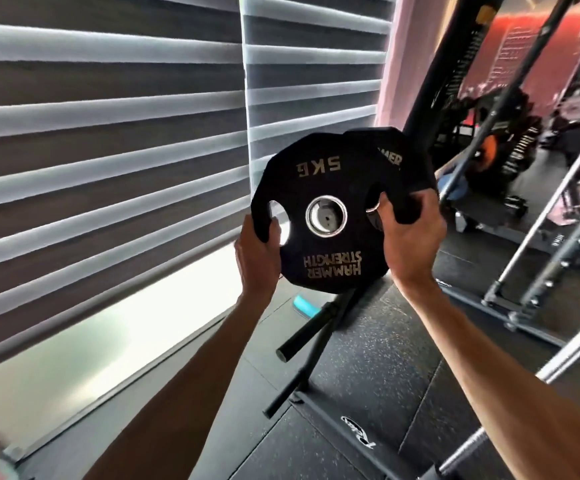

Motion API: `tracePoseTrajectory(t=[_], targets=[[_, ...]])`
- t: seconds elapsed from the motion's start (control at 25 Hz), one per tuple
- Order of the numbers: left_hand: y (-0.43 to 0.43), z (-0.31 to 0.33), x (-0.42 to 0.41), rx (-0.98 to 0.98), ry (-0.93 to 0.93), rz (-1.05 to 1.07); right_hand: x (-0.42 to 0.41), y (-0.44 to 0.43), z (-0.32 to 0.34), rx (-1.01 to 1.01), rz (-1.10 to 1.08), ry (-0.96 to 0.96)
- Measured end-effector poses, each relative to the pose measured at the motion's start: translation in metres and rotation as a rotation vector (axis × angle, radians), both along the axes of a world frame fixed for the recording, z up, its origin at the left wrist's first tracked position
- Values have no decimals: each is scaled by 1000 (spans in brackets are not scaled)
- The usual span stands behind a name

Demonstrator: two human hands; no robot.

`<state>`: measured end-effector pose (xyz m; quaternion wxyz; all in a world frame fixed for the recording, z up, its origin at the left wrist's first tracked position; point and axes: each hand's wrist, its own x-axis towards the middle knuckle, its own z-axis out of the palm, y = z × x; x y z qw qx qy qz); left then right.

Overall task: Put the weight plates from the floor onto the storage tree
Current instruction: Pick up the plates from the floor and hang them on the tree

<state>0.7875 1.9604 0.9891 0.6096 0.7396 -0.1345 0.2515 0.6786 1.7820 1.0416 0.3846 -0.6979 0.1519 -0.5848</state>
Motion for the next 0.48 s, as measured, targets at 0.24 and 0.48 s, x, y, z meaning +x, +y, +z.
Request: tracePoseTrajectory(t=[0.24,0.48], targets=[[-14,-12,21,-37,-74,-105,3,0,-10,-97,-68,-6],[-28,-14,31,-56,49,-249,-3,-2,-11,-407,-301,138]])
